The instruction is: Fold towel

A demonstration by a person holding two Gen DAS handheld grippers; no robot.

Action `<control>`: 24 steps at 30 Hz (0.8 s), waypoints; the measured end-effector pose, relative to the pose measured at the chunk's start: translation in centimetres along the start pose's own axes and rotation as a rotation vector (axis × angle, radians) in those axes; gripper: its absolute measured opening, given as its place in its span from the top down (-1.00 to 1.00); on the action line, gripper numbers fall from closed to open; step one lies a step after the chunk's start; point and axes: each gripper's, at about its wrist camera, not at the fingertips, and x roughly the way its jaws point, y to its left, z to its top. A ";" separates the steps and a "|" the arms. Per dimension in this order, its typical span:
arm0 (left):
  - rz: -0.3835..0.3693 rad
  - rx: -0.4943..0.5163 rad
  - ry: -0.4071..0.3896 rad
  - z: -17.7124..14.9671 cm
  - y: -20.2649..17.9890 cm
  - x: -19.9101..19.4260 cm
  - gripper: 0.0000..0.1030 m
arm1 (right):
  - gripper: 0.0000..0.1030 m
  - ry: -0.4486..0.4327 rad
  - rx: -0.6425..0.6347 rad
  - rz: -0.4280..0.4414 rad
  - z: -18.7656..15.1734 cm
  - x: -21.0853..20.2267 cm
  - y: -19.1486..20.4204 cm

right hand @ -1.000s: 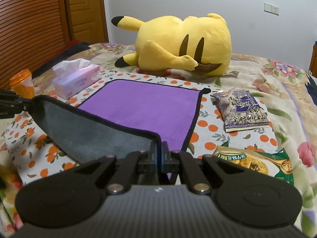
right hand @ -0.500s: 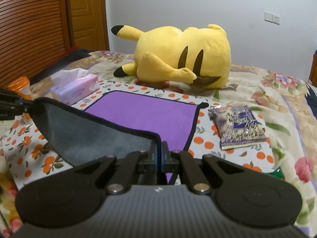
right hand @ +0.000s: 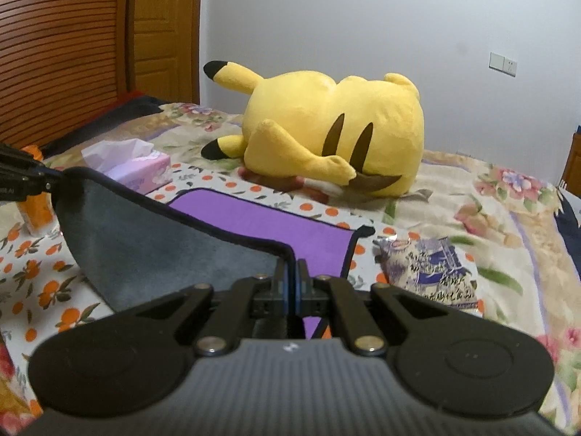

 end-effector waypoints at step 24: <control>0.057 0.065 -0.041 5.0 1.4 3.8 0.87 | 0.93 -0.049 -0.065 -0.066 4.3 3.5 -0.3</control>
